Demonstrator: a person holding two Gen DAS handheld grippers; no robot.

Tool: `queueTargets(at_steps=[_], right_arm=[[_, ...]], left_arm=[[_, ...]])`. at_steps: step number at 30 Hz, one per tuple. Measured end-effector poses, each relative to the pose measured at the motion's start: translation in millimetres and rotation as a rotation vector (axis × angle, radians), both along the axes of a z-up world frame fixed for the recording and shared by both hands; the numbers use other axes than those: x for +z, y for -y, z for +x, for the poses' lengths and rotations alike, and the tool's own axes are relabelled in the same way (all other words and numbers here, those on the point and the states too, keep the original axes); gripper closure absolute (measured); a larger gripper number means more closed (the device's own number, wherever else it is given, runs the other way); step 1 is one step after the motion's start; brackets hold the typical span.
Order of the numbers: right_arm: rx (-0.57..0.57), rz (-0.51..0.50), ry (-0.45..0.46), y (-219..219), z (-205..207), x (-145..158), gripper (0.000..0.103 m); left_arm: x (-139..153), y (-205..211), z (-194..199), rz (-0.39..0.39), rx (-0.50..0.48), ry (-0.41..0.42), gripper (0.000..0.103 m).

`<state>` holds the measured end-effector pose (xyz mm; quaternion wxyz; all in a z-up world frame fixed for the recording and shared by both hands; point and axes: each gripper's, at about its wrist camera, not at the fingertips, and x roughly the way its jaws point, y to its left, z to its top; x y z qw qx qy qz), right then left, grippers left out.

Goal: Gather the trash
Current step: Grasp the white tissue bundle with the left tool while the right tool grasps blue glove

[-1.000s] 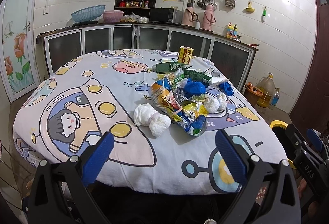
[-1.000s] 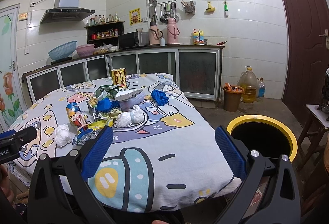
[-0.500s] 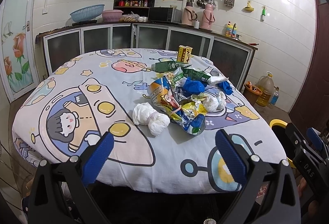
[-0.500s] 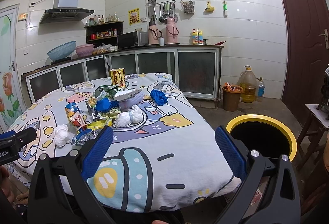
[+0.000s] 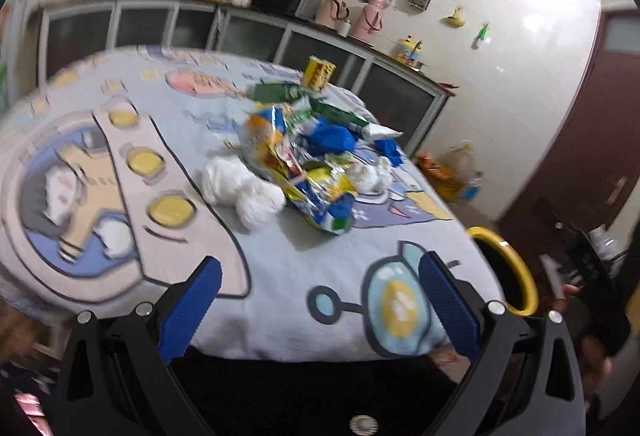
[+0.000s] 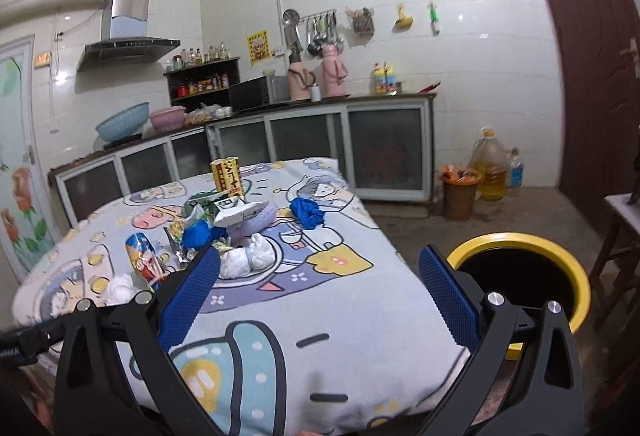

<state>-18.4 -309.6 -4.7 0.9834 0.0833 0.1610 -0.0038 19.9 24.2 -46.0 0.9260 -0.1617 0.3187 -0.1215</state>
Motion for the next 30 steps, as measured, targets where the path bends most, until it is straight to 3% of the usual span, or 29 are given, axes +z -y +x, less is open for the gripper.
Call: queueTargets(at_steps=[6,8,10,13,18,27,30], right_arm=[[0.13,0.144,-0.091,21,37,-3,0.008],[0.155,0.146,-0.131,20,48,-7,0.008],[0.178,0.133,-0.169,18,59,-12,0.008],[0.22,0.115,-0.227,13,80,-21,0.008],[0.284,0.059,-0.264,10,113,-25,0.008],[0.285,-0.173,-0.281,5,212,-26,0.008],[0.343,-0.146,-0.349,4,256,-35,0.008]], left_arm=[[-12,-27,29,-0.032,0.021,-0.068,0.008],[-13,-30,39,0.022,0.011,-0.089,0.008],[-11,-32,49,0.091,-0.002,-0.098,0.008],[-2,-36,57,0.133,-0.008,-0.091,0.008],[7,-37,76,0.151,-0.093,-0.108,0.008],[-4,-36,103,0.158,-0.157,-0.162,0.008],[-5,-39,114,0.128,-0.18,-0.174,0.008]])
